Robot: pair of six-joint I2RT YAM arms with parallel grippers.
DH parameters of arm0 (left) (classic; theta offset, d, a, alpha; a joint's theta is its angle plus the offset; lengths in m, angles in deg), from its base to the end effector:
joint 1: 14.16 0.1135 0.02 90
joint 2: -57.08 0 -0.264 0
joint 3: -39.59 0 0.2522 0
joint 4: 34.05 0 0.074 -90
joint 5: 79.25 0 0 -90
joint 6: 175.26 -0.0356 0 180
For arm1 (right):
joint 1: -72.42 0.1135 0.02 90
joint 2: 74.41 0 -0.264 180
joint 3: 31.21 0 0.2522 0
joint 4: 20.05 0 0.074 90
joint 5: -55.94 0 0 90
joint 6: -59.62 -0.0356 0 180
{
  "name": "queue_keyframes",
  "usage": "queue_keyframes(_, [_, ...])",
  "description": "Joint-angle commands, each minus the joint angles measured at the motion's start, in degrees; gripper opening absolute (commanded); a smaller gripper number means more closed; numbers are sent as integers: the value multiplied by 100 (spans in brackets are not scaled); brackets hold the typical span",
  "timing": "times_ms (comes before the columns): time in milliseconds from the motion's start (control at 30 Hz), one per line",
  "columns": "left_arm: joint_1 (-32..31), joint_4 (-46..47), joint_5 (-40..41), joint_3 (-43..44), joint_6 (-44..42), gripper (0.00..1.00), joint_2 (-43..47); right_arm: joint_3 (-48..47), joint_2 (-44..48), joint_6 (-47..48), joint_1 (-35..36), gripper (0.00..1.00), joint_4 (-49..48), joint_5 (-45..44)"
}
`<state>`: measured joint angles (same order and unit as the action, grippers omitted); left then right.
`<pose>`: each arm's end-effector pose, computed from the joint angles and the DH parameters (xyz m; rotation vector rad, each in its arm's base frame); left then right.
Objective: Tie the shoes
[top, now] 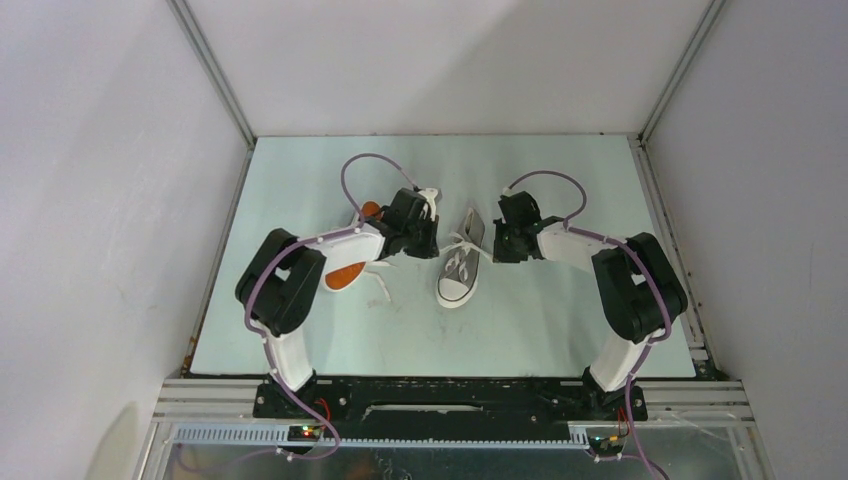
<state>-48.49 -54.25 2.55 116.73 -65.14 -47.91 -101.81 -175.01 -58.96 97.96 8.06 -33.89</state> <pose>0.3145 -0.2209 0.1695 0.3756 2.4609 -0.5950 0.3111 0.1488 0.1538 0.0685 2.6252 0.3448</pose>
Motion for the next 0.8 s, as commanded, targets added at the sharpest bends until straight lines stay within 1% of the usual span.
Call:
queue_keyframes(0, [23, -170, -346, 219, 7, 0, 559, -134, 331, 249, -5, 0, -147, 313])
queue_keyframes(167, [22, -386, -819, 576, 83, 0, 754, -105, 557, 382, 5, 0, -254, 471])
queue_keyframes(367, [36, -235, -1353, 937, 307, 0, 644, -91, 667, 369, -1, 0, -324, 489])
queue_keyframes(467, [40, 4, -1646, 1192, 499, 0, 379, -91, 683, 337, -15, 0, -355, 501])
queue_keyframes(633, [64, 52, -1890, 2071, 735, 0, -373, -90, 671, 283, -67, 0, -428, 612])
queue_keyframes(700, [84, 63, -1874, 2338, 824, 5, -688, -84, 660, 261, -85, 0, -477, 691])
queue_keyframes(733, [117, 72, -1866, 2395, 856, 12, -839, -71, 657, 229, -98, 0, -517, 728])
queue_keyframes(767, [136, 114, -1863, 2433, 898, 23, -878, -63, 660, 221, -118, 0, -541, 809])
